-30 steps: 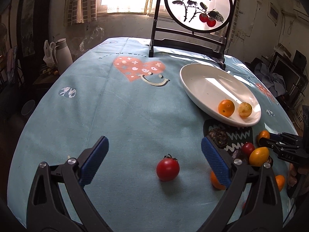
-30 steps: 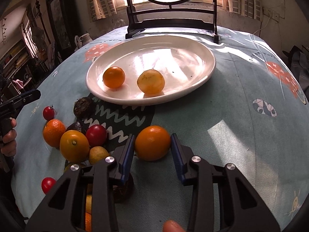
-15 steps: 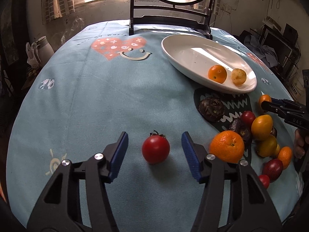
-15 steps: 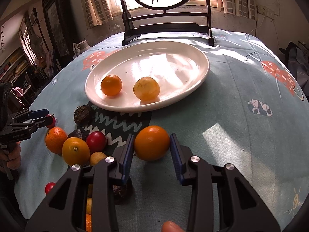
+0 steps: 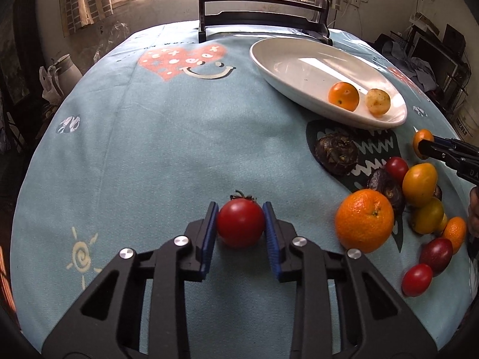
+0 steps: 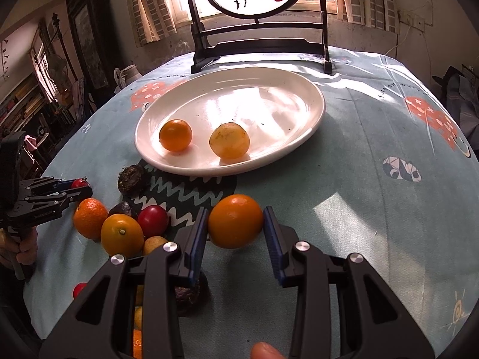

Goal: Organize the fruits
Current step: 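Place the tomato and orange on the plate and open both tools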

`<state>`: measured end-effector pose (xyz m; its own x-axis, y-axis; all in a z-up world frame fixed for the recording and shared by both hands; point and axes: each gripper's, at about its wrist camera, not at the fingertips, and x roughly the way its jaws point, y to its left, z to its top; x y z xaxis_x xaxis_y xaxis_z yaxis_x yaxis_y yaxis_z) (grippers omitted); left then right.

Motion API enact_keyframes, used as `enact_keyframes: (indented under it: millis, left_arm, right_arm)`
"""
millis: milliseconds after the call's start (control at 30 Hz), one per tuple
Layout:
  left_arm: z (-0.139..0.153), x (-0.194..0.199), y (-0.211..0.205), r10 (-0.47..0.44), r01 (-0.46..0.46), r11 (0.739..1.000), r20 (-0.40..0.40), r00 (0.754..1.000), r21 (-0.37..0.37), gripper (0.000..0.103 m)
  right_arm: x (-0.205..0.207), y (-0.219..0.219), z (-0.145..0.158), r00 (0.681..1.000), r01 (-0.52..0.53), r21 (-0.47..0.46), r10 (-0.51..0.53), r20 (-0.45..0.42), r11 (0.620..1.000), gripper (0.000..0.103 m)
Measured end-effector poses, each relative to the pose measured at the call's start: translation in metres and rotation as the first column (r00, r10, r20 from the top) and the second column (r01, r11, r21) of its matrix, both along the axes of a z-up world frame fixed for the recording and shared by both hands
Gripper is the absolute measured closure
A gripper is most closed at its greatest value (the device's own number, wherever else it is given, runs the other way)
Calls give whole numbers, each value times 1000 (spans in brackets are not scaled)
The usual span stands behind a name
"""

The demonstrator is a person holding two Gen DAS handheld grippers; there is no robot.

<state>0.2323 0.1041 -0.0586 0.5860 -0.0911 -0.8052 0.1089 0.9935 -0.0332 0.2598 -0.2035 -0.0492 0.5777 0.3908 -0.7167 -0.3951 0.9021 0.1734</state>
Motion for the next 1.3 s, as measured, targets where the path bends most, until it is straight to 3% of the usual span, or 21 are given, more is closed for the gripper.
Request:
enact_keyframes:
  millis: [233, 367, 467, 700, 933, 967, 1000, 1033, 1067, 1100, 1233, 1300]
  left_arm:
    - [20, 5, -4, -3, 8, 997, 65, 998, -77, 74]
    - [49, 34, -30, -51, 65, 990, 114, 992, -124, 74]
    - [62, 66, -55, -81, 95, 990, 139, 987, -100, 74]
    - [46, 135, -84, -71, 77, 994, 82, 994, -80, 74]
    - [28, 155, -88, -77, 78, 995, 16, 997, -70, 73]
    - [27, 155, -88, -75, 76, 995, 14, 997, -68, 69]
    - [29, 154, -87, -71, 72, 995, 20, 997, -63, 62]
    - [32, 151, -86, -61, 63, 996, 37, 997, -55, 47]
    - [37, 147, -84, -52, 55, 997, 57, 997, -51, 39]
    - [43, 143, -82, -49, 53, 997, 73, 996, -50, 39]
    - [63, 115, -71, -24, 32, 998, 139, 990, -56, 16]
    - [67, 97, -66, -16, 24, 999, 163, 987, -48, 14]
  right_arm:
    - [-2, -4, 15, 998, 7, 54, -11, 60, 999, 66]
    - [16, 0, 30, 988, 60, 78, -71, 137, 995, 66]
    - [39, 6, 34, 981, 94, 76, -105, 164, 993, 66]
    - [86, 11, 20, 987, 121, 87, -130, 96, 989, 66]
    - [101, 17, 11, 991, 105, 83, -111, 72, 991, 65]
    - [102, 18, 11, 991, 103, 82, -109, 72, 991, 63]
    - [102, 18, 11, 992, 98, 83, -104, 69, 992, 52]
    - [100, 18, 12, 992, 95, 87, -101, 69, 992, 49]
    - [97, 17, 15, 992, 97, 93, -104, 76, 991, 49]
    - [93, 16, 20, 991, 95, 98, -104, 87, 991, 49]
    - [69, 11, 39, 986, 76, 116, -92, 137, 990, 49]
    - [54, 9, 44, 988, 51, 135, -70, 141, 990, 44]
